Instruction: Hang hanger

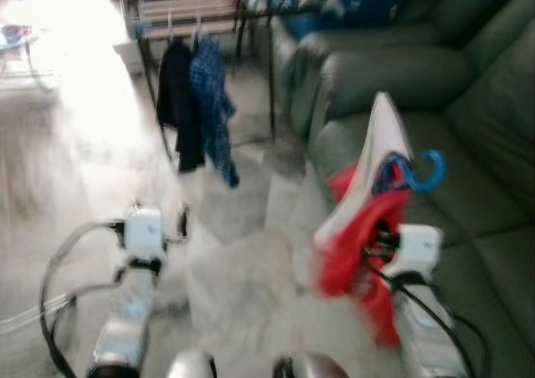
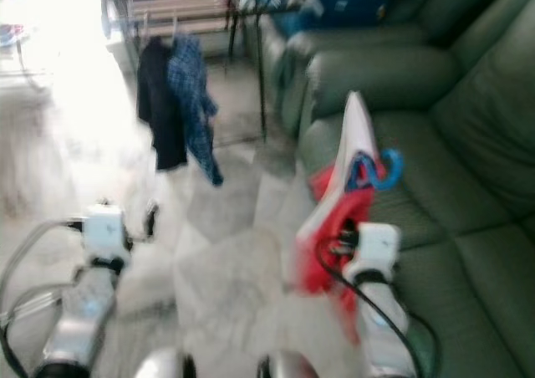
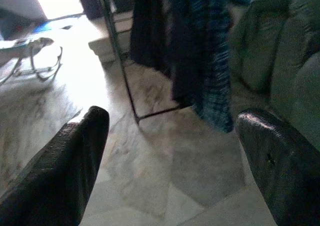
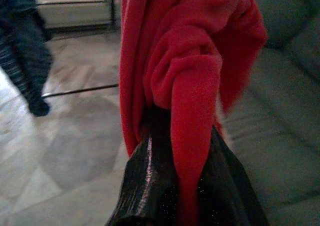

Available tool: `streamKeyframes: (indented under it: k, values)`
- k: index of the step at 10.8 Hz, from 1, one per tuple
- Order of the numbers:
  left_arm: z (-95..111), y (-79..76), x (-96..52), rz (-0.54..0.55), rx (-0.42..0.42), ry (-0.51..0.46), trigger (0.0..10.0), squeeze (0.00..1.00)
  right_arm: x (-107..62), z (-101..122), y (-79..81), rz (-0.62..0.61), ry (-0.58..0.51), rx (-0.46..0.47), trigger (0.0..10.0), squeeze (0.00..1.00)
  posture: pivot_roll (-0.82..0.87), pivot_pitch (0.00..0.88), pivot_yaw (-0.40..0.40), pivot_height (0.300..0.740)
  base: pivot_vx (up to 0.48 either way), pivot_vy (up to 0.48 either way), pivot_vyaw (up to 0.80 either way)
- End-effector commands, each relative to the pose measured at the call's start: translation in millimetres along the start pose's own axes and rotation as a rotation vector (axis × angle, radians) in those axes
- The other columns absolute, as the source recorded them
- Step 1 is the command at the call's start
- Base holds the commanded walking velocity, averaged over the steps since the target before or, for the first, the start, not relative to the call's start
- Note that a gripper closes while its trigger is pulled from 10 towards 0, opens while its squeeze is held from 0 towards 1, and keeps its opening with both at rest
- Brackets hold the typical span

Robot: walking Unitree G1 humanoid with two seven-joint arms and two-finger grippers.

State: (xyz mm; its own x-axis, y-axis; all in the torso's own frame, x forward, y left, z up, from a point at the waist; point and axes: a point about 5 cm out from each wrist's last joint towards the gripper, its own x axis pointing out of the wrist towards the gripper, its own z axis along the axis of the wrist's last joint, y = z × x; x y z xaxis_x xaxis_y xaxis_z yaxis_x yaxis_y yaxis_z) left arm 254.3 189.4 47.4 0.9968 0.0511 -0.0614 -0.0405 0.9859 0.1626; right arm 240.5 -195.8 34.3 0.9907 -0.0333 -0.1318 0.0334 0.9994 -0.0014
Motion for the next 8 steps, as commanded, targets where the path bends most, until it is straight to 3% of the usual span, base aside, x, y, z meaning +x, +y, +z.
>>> streamKeyframes:
  k: [1,5,8]
  values:
    - [-2,0.8,-1.2,0.003,0.004,0.011,10.0,0.00,2.3,7,-0.2,0.003,-0.032,-0.004,10.0,0.00,-0.01,0.108,-0.055,0.740,0.266,0.000,0.00]
    - [-2,0.8,-1.2,0.003,0.004,0.011,10.0,0.00,2.3,7,-0.2,0.003,-0.032,-0.004,10.0,0.00,-0.01,0.108,-0.055,0.740,0.266,0.000,0.00]
    - [-8,7.2,-4.0,0.006,0.040,0.042,10.0,0.00,14.2,11,4.8,0.068,-0.037,-0.031,10.0,0.00,0.00,0.130,-0.047,0.740,0.451,0.000,0.00]
